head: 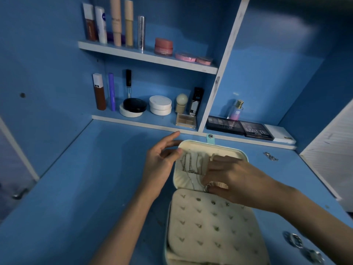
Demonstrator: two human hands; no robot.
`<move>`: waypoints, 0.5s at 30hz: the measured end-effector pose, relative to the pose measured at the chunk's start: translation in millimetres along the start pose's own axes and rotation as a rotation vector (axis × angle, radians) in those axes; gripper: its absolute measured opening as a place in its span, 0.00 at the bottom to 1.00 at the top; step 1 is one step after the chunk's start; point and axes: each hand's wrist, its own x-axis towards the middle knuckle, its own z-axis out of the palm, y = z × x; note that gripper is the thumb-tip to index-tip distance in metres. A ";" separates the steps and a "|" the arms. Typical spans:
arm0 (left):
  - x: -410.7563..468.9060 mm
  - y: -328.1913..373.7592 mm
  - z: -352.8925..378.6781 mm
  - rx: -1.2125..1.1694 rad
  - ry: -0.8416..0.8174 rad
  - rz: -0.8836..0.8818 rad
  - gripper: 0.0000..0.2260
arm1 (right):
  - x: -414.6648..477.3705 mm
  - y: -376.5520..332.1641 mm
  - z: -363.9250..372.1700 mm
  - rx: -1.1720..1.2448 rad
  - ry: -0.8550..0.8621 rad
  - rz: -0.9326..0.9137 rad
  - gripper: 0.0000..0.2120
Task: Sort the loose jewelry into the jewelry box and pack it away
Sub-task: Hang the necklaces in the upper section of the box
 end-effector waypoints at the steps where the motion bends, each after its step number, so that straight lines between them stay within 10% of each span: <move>1: -0.2 0.1 -0.1 -0.001 0.000 -0.001 0.19 | -0.3 -0.9 -1.0 -0.003 -0.009 0.007 0.04; 15: 0.8 -1.5 0.9 -0.011 0.009 -0.010 0.19 | 34.0 -12.7 -7.8 0.292 0.268 0.419 0.03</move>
